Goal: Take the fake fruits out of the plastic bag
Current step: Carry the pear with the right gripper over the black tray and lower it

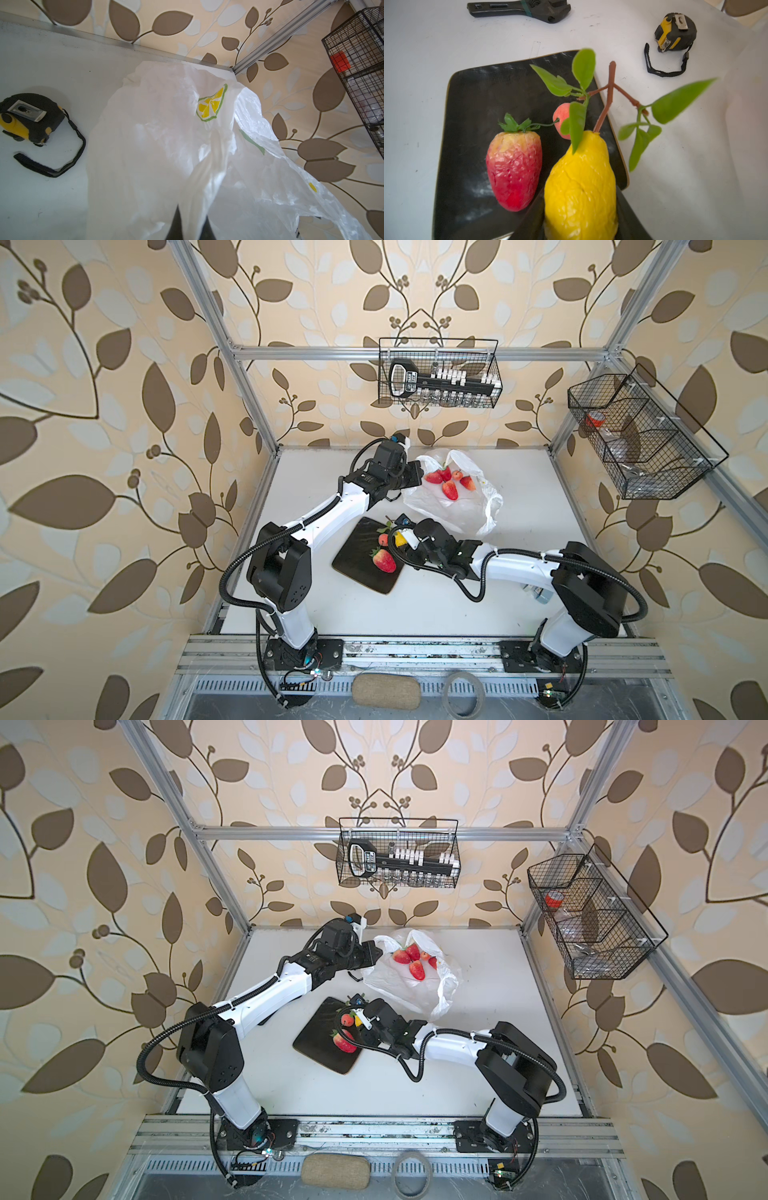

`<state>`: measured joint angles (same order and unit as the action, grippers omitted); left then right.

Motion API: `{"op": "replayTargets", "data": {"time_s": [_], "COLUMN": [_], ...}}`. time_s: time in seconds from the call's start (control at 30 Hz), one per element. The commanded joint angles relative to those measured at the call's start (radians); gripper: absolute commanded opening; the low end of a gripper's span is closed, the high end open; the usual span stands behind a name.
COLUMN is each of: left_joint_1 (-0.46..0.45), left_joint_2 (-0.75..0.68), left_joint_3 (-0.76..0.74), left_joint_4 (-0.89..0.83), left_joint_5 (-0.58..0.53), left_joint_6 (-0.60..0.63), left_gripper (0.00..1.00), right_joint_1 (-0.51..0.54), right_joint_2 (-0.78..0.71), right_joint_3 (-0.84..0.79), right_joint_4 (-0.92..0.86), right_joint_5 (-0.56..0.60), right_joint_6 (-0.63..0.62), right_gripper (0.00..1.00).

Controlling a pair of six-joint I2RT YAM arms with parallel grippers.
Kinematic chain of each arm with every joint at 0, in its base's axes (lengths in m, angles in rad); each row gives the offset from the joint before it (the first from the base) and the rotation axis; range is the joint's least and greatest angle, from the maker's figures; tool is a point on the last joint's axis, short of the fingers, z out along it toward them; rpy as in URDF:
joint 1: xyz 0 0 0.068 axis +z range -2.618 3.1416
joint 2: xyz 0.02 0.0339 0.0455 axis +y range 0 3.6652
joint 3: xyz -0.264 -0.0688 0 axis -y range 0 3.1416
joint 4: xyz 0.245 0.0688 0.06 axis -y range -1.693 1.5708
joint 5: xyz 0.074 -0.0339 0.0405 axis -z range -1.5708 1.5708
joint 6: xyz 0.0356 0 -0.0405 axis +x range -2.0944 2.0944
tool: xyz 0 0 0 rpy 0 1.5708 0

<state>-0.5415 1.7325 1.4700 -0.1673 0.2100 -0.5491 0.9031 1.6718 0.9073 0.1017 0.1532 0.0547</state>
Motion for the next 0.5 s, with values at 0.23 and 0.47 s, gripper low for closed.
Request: {"op": "replayTargets", "data": {"time_s": [0.23,0.47], "left_joint_1": [0.009,0.009], "left_joint_2": [-0.063,-0.067], "left_joint_3": [0.016,0.005], "left_joint_4": [-0.021,-0.012], "left_joint_5": [0.012,0.01], "left_joint_6": [0.026,0.019], "left_gripper": [0.04,0.05], "right_joint_1": [0.006,0.006], "right_joint_2": [0.131,0.126], "right_joint_3": [0.028,0.006], "right_joint_4": [0.079,0.089], "right_joint_5": [0.004,0.004], "right_joint_6": [0.075,0.079], "right_gripper": [0.37,0.63]}}
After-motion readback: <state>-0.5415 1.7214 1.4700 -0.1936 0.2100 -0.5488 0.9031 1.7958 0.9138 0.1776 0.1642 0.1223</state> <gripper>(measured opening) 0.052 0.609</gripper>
